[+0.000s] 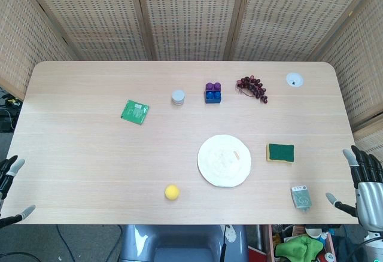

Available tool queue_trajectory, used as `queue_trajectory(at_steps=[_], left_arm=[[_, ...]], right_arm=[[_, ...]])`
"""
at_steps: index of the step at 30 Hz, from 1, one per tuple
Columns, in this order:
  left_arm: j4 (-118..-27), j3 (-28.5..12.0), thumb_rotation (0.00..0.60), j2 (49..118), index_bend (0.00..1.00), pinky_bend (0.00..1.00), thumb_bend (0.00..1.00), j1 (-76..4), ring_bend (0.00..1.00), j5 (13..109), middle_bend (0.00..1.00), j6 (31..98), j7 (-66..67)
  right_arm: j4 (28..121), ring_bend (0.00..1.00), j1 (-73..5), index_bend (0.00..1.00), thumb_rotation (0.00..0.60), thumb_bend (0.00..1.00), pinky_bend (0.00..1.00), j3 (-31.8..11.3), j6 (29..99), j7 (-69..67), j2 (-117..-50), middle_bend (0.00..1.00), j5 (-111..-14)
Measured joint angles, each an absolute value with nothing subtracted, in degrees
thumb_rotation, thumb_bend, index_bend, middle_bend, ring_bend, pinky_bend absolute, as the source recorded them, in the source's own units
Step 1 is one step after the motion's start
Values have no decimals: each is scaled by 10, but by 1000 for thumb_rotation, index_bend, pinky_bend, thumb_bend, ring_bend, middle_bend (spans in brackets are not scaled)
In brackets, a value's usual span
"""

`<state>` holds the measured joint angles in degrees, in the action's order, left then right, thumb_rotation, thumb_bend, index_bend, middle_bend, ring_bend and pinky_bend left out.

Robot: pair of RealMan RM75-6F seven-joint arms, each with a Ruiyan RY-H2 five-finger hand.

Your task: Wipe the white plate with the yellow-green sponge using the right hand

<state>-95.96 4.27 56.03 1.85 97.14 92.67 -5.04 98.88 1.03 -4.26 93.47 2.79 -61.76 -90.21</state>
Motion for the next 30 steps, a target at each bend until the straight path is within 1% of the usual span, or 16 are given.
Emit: queue_trajectory(at_steps=[8,11,14,17,21,27,30], left_arm=[[-961,39,600,559,0,0,0,17,0,965,0,925,-50],[-961,34,600,560,0,0,0,15,0,954,0,922,-48],[-963,27,600,562,0,0,0,10,0,941,0,911,-42],[-968,22,600,564,0,0,0,3,0,932,0,899,-34],[-967,18,600,567,0,0,0,-1,0,931,0,898,-33],[-969,15,600,572,0,0,0,-5,0,923,0,889,-20],[-972,12,600,574,0,0,0,-7,0,916,0,886,-14]], right_arm=[[993,0,5,0,600,0,0,-45,923,39,-623,0,-894],[994,0,-7,0,600,0,0,-46,907,63,-632,0,-893],[993,0,-31,0,600,0,0,-47,866,95,-643,0,-896],[977,0,-79,0,600,11,26,-57,805,125,-668,2,-897],[918,17,-149,27,600,27,106,-73,738,149,-724,53,-893],[806,68,-213,71,600,36,153,-92,645,167,-794,111,-858],[770,92,-238,83,600,36,175,-97,601,176,-817,142,-830]])
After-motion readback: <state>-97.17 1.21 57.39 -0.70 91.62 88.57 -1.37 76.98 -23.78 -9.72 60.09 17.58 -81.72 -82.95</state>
